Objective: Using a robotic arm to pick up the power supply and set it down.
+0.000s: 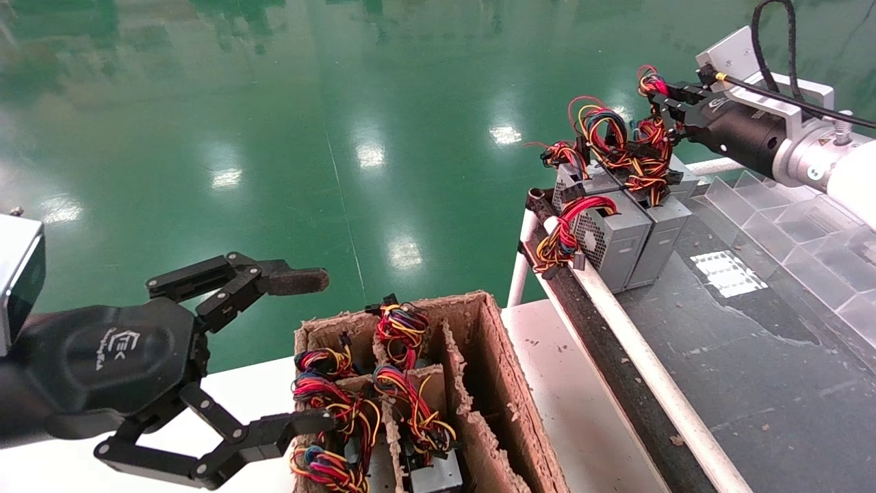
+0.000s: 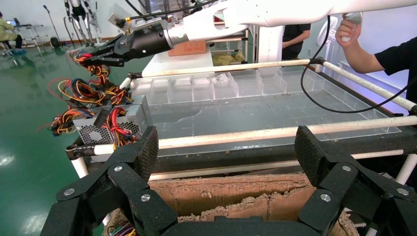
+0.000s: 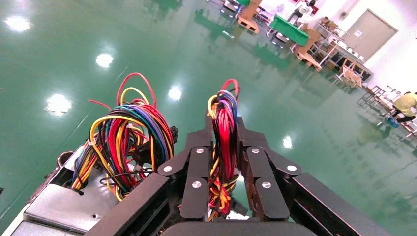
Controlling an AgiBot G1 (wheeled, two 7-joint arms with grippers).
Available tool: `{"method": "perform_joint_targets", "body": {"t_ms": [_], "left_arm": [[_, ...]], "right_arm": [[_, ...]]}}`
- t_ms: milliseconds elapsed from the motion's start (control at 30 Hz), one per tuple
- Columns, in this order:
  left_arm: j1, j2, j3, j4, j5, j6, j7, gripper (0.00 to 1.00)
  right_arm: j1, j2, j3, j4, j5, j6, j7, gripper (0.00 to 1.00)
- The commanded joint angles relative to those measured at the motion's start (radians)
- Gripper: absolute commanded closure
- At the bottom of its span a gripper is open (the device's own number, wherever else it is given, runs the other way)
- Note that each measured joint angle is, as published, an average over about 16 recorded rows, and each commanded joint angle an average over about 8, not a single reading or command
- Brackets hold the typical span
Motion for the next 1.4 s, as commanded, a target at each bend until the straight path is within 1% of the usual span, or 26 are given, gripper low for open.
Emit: {"method": "perform_joint_targets", "body": {"t_ms": [33,300,467,633,867,933,1067,1400], "left_arm": [[0.0,0.0,0.0,0.0,0.0,0.0,0.0,0.0],[0.0,0.0,0.0,0.0,0.0,0.0,0.0,0.0],[0.0,0.0,0.0,0.0,0.0,0.0,0.0,0.0],[0.0,0.0,0.0,0.0,0.0,0.0,0.0,0.0],[0.0,0.0,0.0,0.0,0.0,0.0,0.0,0.0],[0.0,0.0,0.0,0.0,0.0,0.0,0.0,0.0],[0.0,0.0,0.0,0.0,0.0,0.0,0.0,0.0],[0.0,0.0,0.0,0.0,0.0,0.0,0.0,0.0]], "right_arm": [[0.001,0.003,0.0,-0.001,0.0,-0.008,0.0,0.0],[0.009,0.014,-0.005,-0.002,-0.008,-0.026,-0.006,0.0],[0.016,0.03,-0.004,-0.002,-0.006,-0.068,0.003,0.0],[0.029,0.053,0.003,-0.005,0.005,-0.155,0.034,0.0],[0.052,0.091,0.036,-0.016,0.052,-0.346,0.137,0.0],[0.048,0.102,0.043,-0.008,0.067,-0.39,0.165,0.0],[0.017,0.125,0.048,0.045,0.095,-0.441,0.21,0.0],[-0.11,0.193,0.043,0.26,0.169,-0.503,0.304,0.0]]}}
